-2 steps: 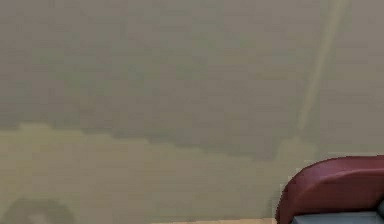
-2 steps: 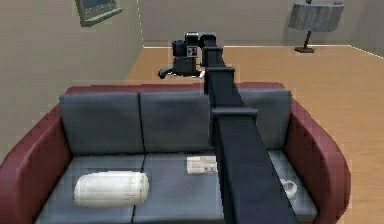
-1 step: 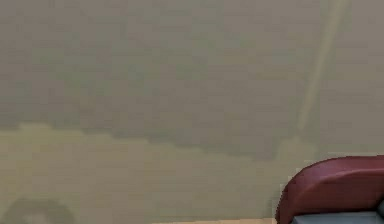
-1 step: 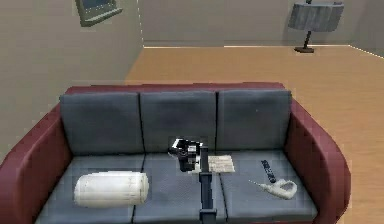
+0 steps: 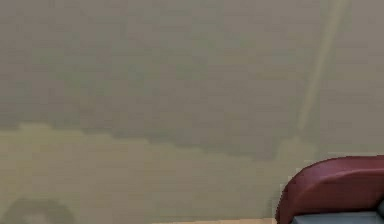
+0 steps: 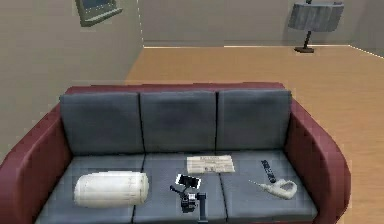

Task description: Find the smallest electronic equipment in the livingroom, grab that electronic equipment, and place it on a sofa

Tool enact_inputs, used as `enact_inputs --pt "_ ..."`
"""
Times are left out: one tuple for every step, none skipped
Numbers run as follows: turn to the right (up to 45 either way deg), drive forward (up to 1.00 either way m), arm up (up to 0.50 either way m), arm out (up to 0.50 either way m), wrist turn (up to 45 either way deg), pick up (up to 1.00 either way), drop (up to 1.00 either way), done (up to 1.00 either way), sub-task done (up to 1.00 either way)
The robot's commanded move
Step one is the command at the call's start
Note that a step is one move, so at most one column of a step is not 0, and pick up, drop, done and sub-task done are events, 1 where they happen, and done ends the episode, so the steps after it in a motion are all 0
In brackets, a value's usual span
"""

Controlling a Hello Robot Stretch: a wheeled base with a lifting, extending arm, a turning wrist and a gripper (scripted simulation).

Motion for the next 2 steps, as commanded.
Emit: enact_inputs --pt "0.0 0.0 0.0 0.0 0.0 0.0 1.0 0.0 0.0" --pt "0.0 0.0 0.1 0.0 0.0 0.0 0.0 0.0 0.0"
